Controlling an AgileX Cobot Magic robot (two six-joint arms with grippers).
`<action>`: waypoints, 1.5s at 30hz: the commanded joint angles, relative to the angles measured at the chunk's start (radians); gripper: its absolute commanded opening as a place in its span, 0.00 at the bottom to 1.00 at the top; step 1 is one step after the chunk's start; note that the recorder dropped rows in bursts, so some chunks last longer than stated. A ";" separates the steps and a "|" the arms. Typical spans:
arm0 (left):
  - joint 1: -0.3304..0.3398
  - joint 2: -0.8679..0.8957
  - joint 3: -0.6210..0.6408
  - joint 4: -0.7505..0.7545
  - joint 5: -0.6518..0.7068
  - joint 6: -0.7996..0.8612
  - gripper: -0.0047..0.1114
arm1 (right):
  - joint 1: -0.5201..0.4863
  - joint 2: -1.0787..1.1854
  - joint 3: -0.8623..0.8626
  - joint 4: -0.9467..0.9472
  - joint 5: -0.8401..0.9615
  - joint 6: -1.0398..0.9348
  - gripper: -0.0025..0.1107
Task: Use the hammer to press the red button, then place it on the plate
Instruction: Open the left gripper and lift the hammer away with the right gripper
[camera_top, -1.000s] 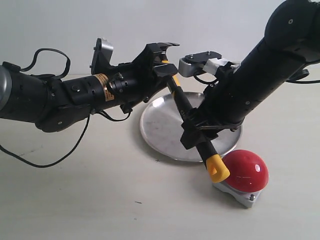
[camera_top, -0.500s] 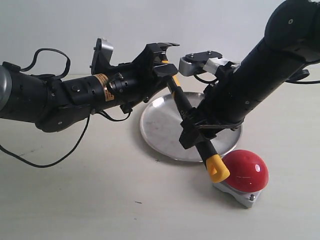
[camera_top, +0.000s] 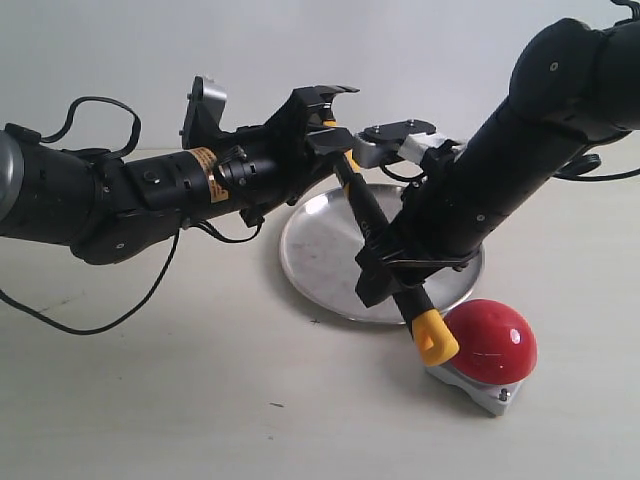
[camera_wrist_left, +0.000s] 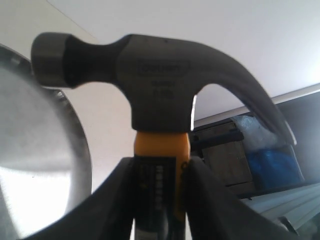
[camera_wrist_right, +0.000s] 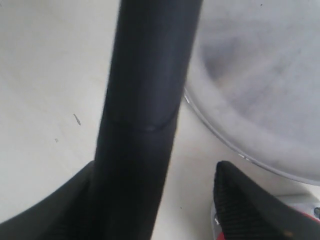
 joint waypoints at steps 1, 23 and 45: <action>0.003 -0.006 -0.015 -0.013 -0.059 0.016 0.04 | 0.001 -0.006 -0.006 0.002 0.005 0.002 0.54; 0.003 -0.006 -0.015 -0.002 -0.042 0.022 0.04 | 0.001 -0.068 -0.006 0.019 -0.010 0.014 0.02; 0.004 -0.006 -0.015 0.090 -0.037 0.024 0.42 | 0.001 -0.109 -0.006 0.016 -0.039 0.025 0.02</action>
